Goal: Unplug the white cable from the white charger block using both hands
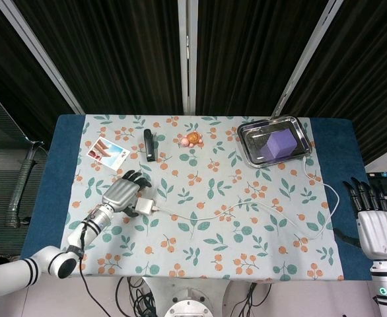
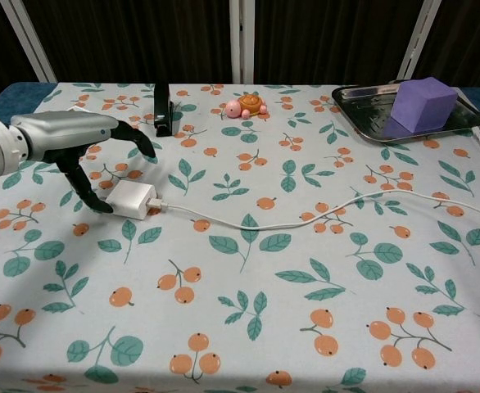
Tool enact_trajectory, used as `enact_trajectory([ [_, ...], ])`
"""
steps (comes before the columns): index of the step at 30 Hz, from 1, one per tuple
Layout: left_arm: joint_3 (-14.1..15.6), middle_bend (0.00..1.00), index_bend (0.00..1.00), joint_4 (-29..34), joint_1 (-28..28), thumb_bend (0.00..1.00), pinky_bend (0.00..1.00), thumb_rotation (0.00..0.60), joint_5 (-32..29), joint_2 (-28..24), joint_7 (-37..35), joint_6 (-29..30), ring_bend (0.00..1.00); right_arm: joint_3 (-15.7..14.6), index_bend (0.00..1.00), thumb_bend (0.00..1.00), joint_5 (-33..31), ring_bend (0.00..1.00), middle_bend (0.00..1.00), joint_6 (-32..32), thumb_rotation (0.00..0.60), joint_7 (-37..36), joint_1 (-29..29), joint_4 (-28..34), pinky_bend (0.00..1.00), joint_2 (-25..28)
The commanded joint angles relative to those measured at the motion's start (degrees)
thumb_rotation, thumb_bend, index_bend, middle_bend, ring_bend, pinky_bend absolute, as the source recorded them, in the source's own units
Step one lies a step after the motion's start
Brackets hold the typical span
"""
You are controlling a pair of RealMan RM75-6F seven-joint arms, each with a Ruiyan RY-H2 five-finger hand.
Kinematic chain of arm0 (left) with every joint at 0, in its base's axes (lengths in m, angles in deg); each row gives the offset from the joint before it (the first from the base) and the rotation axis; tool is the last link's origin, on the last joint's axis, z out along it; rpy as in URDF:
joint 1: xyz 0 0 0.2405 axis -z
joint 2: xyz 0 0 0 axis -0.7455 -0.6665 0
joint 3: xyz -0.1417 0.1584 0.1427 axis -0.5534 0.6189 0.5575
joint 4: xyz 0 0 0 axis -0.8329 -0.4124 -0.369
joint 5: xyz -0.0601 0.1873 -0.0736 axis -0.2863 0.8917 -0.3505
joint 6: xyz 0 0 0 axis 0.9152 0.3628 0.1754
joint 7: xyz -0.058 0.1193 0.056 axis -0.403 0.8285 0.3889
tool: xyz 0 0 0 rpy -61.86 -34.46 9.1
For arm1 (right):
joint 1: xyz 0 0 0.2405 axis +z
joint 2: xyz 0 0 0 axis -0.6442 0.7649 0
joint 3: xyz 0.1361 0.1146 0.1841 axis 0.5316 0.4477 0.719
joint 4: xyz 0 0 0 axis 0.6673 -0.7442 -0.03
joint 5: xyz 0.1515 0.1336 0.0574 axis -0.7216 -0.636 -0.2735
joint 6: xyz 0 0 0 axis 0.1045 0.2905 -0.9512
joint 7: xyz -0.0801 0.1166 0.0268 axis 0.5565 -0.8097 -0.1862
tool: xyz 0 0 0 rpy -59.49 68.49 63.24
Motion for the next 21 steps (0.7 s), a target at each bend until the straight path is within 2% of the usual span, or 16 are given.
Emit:
enact_trajectory([
  [1, 0.21, 0.25, 0.31, -0.46, 0.01, 0.02, 0.06, 0.6, -0.32, 0.57, 0.21, 0.35, 0.12, 0.01, 0.02, 0.0, 0.02, 0.0, 0.03, 0.09, 0.6, -0.02, -0.05, -0.04, 0.0, 0.01],
  [7, 0.49, 0.31, 0.35, -1.56, -0.27, 0.08, 0.09, 0.6, -1.14, 1.77, 0.18, 1.46, 0.16, 0.65, 0.02, 0.0, -0.6, 0.0, 0.03, -0.8, 0.6, -2.21, 0.76, -4.04, 0.0, -1.65],
  [21, 1.4, 0.34, 0.39, -2.41, 0.07, 0.18, 0.09, 0.6, -0.93, 2.75, -0.44, 1.68, 0.18, 0.62, 0.02, 0.0, -0.6, 0.0, 0.03, -0.48, 0.6, -1.91, 0.6, -3.81, 0.0, -1.73],
])
